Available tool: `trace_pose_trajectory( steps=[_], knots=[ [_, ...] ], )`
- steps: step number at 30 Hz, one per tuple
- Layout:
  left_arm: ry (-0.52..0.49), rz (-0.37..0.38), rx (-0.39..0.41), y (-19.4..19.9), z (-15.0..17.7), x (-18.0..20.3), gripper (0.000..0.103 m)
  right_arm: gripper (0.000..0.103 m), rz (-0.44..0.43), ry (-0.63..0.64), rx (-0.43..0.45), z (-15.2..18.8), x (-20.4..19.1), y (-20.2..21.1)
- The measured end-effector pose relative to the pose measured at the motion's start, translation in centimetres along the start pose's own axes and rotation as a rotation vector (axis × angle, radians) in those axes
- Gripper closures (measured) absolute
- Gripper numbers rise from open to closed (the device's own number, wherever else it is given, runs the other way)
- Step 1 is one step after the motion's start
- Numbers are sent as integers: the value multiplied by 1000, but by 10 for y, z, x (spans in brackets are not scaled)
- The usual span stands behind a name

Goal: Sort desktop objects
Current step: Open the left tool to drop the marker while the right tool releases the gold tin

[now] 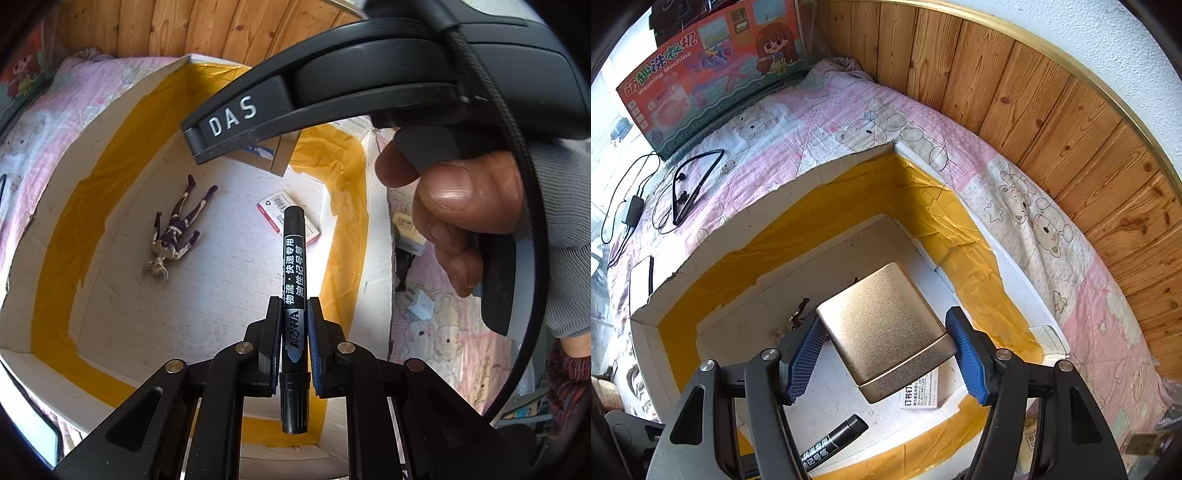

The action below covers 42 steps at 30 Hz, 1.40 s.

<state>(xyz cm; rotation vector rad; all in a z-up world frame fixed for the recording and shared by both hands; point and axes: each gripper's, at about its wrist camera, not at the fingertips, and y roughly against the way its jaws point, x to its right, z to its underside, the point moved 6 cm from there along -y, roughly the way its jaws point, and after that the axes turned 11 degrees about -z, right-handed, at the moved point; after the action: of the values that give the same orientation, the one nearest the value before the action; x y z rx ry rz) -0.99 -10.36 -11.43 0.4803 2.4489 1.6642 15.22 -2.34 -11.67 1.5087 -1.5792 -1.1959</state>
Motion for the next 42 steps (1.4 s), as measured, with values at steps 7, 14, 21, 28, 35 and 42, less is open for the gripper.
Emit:
trace_pose_trajectory(
  steps=[7,14,21,28,35,42],
  knots=[
    [-51,-28,4,-2,3,9,90,36,-5,-9,-59,0,8,-18],
    [-70,-41,-3,-4,5,15,90,36,4,-25,-105,1,14,-32],
    [-49,-20,-39,-9,7,8,90,36,22,-35,-142,-3,21,-44],
    [59,60,-100,-13,9,-8,90,36,39,-42,-172,-6,22,-54],
    [79,51,-108,-11,11,-14,91,36,56,-48,-184,-6,23,-62],
    [84,44,-104,-4,15,-16,84,35,71,-79,-182,-4,26,-65]
  ],
)
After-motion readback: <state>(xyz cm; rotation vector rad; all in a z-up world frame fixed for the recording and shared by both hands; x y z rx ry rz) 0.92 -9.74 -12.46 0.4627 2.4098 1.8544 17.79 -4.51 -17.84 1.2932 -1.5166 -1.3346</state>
